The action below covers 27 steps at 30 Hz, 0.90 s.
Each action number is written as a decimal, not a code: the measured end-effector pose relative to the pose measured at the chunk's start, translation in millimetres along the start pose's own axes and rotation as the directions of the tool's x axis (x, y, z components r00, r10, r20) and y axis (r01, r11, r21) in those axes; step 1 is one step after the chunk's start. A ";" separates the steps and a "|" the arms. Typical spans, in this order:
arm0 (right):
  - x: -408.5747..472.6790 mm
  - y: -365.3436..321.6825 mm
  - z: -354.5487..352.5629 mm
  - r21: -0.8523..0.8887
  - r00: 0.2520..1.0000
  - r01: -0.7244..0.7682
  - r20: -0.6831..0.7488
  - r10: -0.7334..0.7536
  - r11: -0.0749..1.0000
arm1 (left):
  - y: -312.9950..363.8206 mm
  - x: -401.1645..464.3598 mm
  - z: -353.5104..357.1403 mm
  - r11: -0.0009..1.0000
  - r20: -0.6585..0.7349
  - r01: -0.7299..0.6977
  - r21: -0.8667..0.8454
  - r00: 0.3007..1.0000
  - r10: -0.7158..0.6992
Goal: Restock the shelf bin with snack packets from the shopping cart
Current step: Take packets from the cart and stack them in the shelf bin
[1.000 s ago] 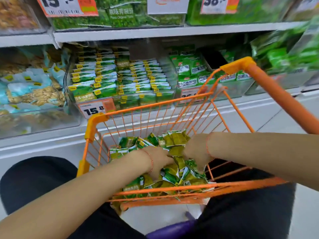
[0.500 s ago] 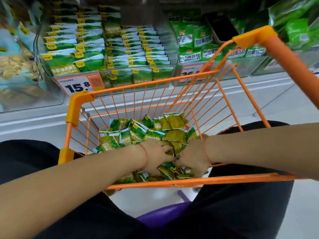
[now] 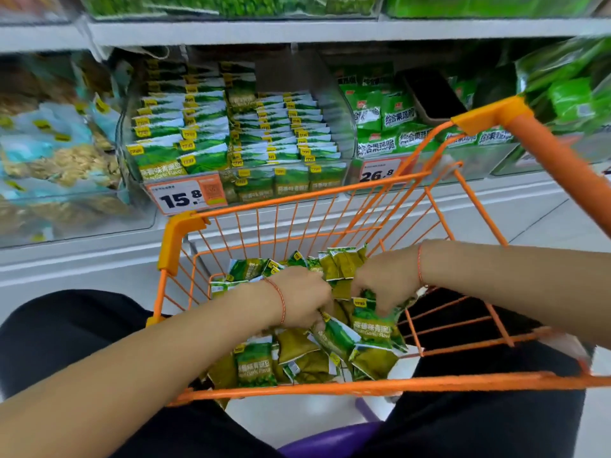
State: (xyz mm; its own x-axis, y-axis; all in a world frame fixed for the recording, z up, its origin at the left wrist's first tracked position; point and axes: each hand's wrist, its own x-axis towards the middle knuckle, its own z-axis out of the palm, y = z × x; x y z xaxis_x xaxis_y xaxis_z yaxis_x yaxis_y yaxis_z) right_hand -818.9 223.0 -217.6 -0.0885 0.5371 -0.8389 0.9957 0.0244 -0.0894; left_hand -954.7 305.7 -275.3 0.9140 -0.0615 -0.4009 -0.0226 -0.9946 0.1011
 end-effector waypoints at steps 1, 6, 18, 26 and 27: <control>-9.3 2.1 -14.7 0.068 1.000 0.008 -0.023 -0.007 0.998 | -6.8 -11.3 -12.4 0.977 -0.012 0.090 -0.194 0.996 -0.094; -46.7 13.6 -66.8 0.393 0.953 0.001 -0.279 0.119 0.919 | -49.7 -71.3 -45.7 0.379 -0.248 -0.069 -0.923 0.858 -0.449; -30.5 -26.2 -47.6 0.815 0.761 0.368 -0.541 0.358 0.448 | -41.2 -82.1 -37.0 -0.523 -0.002 -0.693 -0.497 0.604 -0.797; -15.8 -24.1 -18.3 0.863 0.740 0.432 -0.505 0.444 0.260 | -45.7 -87.2 -26.1 -0.405 0.038 -0.669 -0.624 0.491 -0.870; -14.4 -23.4 -16.5 0.868 0.738 0.418 -0.497 0.457 0.269 | -48.5 -86.3 -22.4 -0.382 0.011 -0.664 -0.642 0.490 -0.872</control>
State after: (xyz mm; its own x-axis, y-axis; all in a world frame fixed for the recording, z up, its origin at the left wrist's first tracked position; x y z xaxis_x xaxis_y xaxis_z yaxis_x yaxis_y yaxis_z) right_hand -840.4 228.6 -194.6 0.4033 0.8263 -0.3932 0.2065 -0.5008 -0.8406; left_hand -1023.5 361.2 -225.2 0.4630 0.8358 -0.2951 -0.3386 0.4744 0.8126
